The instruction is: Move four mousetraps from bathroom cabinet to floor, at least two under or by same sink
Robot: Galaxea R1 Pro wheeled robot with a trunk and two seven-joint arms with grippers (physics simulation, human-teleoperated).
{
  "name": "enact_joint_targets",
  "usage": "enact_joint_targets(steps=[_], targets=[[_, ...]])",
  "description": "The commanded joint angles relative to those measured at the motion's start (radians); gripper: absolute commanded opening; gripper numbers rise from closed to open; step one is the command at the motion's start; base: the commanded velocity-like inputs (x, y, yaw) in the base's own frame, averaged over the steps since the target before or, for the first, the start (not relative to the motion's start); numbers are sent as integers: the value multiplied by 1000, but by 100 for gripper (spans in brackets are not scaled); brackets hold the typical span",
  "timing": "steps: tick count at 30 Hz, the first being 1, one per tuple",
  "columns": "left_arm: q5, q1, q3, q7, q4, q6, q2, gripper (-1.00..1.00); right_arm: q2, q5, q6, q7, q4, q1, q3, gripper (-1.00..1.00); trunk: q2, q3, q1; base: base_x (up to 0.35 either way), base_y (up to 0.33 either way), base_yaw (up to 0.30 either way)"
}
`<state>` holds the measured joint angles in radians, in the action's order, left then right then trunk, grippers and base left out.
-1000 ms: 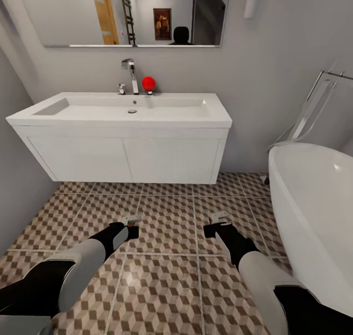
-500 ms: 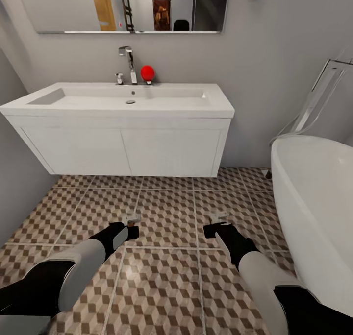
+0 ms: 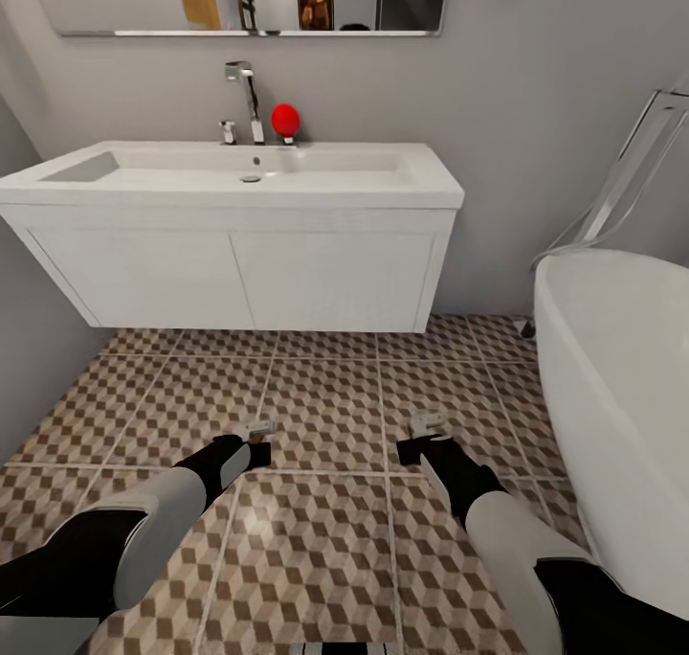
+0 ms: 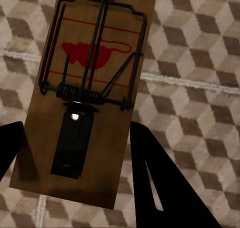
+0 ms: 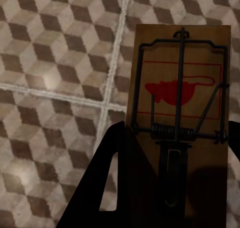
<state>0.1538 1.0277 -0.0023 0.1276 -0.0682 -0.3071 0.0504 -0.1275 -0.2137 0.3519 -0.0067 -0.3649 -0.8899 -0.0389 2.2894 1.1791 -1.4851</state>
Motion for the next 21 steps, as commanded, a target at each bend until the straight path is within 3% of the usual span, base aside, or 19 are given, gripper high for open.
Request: enact_joint_targets(steps=[1,10,21], targets=[[6,0,-1,6,-2,-6,0,-100,-1,-8,5,1,-2,0,-4,-100,8,6,-4,0,0,0],[6,0,-1,6,-1,-6,0,-100,-1,-8,5,1,-2,0,-3,-100,71,49,-38,0,0,0],[6,0,-2,6,-1,-6,1,-100,0,-9,4,1,-2,0,-3,-100,78,70,-42,0,0,0]])
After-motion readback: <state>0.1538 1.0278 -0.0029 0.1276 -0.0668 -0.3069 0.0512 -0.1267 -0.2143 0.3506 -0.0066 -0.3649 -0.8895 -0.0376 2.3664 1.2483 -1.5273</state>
